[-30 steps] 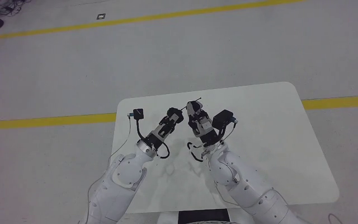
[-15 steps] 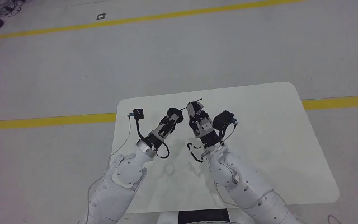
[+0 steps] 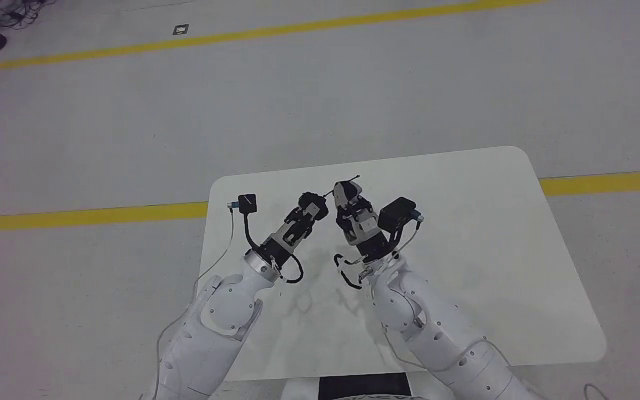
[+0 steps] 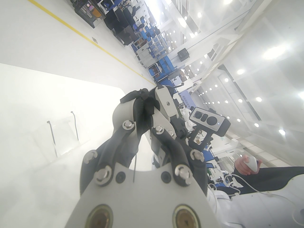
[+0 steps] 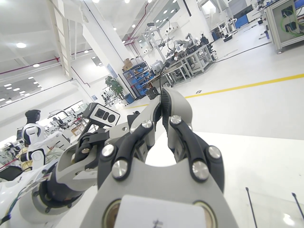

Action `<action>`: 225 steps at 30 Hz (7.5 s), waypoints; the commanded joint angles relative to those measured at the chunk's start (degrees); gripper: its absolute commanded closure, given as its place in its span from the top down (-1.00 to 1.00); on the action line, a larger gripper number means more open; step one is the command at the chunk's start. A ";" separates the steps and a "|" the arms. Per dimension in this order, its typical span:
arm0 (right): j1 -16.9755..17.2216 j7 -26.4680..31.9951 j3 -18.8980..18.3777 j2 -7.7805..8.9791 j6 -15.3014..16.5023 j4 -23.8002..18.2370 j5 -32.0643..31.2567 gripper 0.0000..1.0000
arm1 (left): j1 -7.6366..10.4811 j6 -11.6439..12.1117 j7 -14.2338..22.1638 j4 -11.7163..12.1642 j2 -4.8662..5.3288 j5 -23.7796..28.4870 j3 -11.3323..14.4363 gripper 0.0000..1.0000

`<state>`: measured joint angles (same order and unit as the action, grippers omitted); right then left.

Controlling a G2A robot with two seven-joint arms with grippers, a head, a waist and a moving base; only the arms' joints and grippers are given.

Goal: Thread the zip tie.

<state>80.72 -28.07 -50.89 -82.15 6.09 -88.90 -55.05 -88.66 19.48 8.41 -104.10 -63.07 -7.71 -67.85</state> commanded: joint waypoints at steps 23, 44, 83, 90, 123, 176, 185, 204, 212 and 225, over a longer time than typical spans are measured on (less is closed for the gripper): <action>0.57 1.06 -0.91 -0.58 1.99 0.27 -1.40 -1.00 | 0.21 -0.38 -0.04 -0.36 -0.25 0.45 0.34 -1.00; 1.02 2.13 -1.57 -0.88 4.60 0.47 -1.68 -1.00 | -0.18 0.00 1.03 -0.74 -0.35 0.96 -0.27 -1.00; 8.15 -7.08 -10.19 1.08 5.25 -2.90 -14.58 1.00 | -1.08 -4.58 5.84 -3.09 -0.80 15.86 -1.12 -1.00; 9.04 -12.09 -13.65 2.16 -1.41 -1.82 -28.19 1.00 | -0.93 -9.69 11.48 -5.02 -0.93 28.89 -1.16 -1.00; -3.40 -18.97 -0.70 10.56 -14.89 4.88 -34.91 1.00 | 0.22 -23.69 15.35 -3.47 -2.33 68.91 -1.93 -1.00; -9.80 -22.58 5.12 2.93 -9.80 15.14 -26.15 -0.42 | 0.22 -23.69 15.35 -3.47 -2.33 68.91 -1.93 -1.00; -9.20 -22.43 4.18 2.57 -9.70 14.94 -27.29 -0.52 | 0.22 -23.69 15.35 -3.47 -2.33 68.91 -1.93 -1.00; -8.49 -22.40 2.96 1.78 -8.62 14.46 -29.19 -0.58 | 0.22 -23.69 15.35 -3.47 -2.33 68.91 -1.93 -1.00; -8.47 -22.14 2.64 1.42 -8.50 14.56 -29.82 -0.70 | 0.22 -23.69 15.35 -3.47 -2.33 68.91 -1.93 -1.00; -8.76 -22.03 2.05 0.89 -7.72 15.17 -30.70 -0.86 | 0.22 -23.69 15.35 -3.47 -2.33 68.91 -1.93 -1.00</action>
<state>71.97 -50.07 -48.79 -81.23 -1.68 -73.76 -85.70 -88.44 -4.21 23.75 -107.56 -65.39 61.20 -69.79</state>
